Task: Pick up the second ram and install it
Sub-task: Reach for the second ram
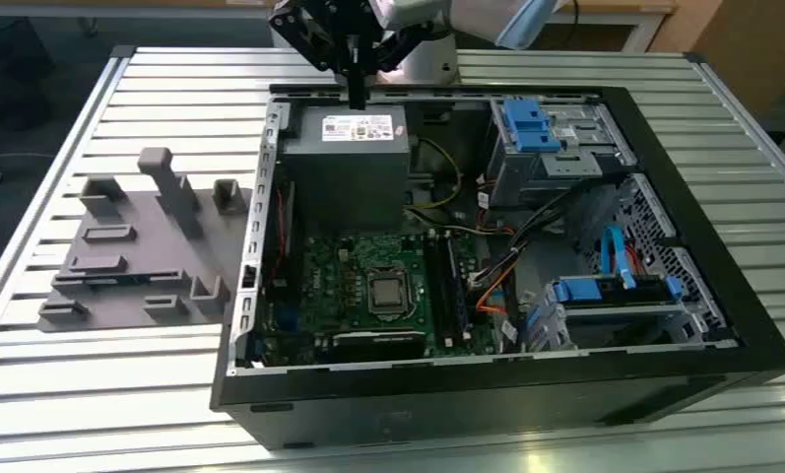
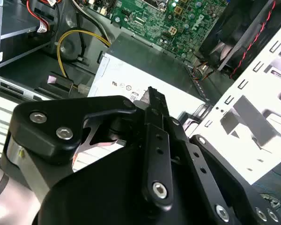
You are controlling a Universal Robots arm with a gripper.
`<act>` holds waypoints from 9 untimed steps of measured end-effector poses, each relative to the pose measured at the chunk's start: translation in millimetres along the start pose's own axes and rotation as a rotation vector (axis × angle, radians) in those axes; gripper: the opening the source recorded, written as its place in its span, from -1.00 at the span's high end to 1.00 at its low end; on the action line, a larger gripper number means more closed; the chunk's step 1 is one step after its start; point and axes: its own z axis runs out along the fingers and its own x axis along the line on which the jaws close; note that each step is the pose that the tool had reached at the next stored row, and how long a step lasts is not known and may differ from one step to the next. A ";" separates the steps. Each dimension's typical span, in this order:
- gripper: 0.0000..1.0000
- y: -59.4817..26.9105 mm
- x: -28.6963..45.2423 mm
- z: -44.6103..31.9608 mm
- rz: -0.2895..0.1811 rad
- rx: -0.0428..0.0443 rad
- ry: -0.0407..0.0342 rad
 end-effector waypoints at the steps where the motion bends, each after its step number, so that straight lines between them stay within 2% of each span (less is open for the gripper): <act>1: 0.75 0.0 0.0 0.0 0.000 -0.0001 0.0000; 9: 0.75 -0.1 1.6 0.0 0.000 -0.0001 -0.0001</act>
